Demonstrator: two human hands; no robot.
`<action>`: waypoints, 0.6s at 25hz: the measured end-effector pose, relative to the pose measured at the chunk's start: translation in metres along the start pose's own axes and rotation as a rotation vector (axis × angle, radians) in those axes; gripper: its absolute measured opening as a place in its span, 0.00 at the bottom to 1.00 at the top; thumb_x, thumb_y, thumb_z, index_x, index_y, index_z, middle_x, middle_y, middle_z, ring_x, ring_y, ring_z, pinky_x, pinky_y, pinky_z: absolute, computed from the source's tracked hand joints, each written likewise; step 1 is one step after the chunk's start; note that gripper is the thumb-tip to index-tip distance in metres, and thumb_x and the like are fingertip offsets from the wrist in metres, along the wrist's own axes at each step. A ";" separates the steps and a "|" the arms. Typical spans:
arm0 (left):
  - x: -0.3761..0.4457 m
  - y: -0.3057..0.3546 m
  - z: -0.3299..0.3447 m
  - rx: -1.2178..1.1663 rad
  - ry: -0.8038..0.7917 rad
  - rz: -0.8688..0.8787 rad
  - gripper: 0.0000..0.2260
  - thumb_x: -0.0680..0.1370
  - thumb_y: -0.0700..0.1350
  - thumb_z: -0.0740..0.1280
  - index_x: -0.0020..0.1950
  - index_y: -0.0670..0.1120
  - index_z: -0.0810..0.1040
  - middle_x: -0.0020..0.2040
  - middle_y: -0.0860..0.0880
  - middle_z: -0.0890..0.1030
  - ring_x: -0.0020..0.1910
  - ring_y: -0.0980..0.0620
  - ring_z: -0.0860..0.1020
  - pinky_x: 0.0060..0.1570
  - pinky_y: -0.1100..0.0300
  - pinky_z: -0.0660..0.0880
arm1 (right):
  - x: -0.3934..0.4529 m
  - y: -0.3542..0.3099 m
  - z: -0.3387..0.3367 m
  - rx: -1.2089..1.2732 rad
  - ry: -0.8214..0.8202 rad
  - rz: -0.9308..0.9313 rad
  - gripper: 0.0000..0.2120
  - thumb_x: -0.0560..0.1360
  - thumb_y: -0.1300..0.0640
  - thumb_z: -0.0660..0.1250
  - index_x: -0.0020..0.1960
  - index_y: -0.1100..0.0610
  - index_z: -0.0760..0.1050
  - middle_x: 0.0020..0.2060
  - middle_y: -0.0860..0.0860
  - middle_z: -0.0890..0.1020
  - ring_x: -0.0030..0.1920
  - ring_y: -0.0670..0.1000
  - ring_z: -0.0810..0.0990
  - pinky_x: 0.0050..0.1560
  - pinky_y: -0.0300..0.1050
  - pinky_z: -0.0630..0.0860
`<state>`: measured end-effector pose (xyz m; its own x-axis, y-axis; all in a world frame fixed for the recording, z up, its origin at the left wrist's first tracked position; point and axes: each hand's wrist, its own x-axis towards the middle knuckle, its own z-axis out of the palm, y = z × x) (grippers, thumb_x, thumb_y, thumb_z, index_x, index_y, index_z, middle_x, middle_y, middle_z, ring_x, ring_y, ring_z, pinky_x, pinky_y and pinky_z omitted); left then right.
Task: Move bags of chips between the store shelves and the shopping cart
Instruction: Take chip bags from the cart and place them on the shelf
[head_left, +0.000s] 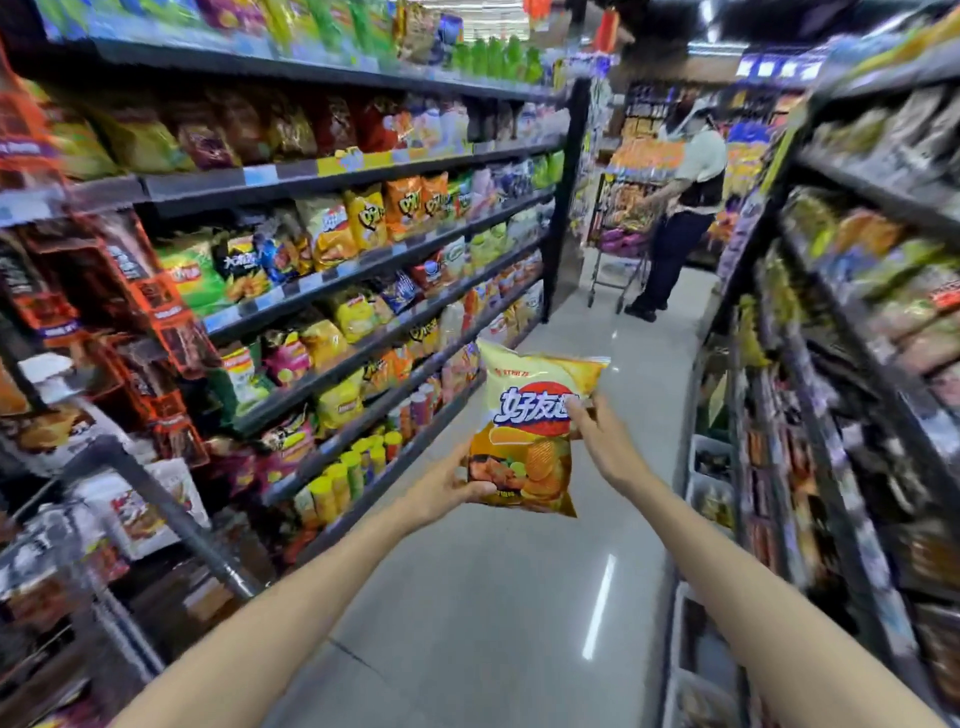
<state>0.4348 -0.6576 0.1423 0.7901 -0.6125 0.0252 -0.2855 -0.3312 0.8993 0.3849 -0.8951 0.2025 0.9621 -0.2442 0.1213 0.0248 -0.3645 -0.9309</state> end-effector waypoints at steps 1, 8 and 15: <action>0.018 -0.006 0.000 0.001 -0.011 0.004 0.30 0.78 0.38 0.69 0.76 0.47 0.60 0.66 0.57 0.72 0.55 0.76 0.74 0.50 0.77 0.71 | 0.013 0.003 -0.005 0.017 -0.027 0.013 0.17 0.80 0.39 0.60 0.66 0.44 0.68 0.59 0.47 0.81 0.55 0.47 0.82 0.54 0.42 0.79; 0.123 -0.053 -0.055 -0.030 0.003 -0.057 0.32 0.76 0.54 0.73 0.75 0.64 0.60 0.72 0.55 0.72 0.68 0.52 0.75 0.64 0.48 0.75 | 0.143 0.018 0.025 0.067 -0.214 0.053 0.31 0.78 0.41 0.64 0.75 0.47 0.53 0.65 0.47 0.75 0.55 0.44 0.79 0.49 0.34 0.78; 0.267 -0.075 -0.156 -0.057 0.032 -0.111 0.30 0.79 0.43 0.69 0.76 0.54 0.56 0.71 0.56 0.70 0.68 0.58 0.74 0.64 0.57 0.74 | 0.337 0.007 0.069 0.129 -0.300 0.048 0.38 0.76 0.38 0.65 0.76 0.44 0.47 0.64 0.47 0.73 0.56 0.46 0.79 0.51 0.39 0.81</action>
<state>0.7516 -0.6838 0.1496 0.8320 -0.5512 -0.0626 -0.1649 -0.3536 0.9208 0.7284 -0.9182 0.2136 0.9996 0.0242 -0.0130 -0.0069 -0.2374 -0.9714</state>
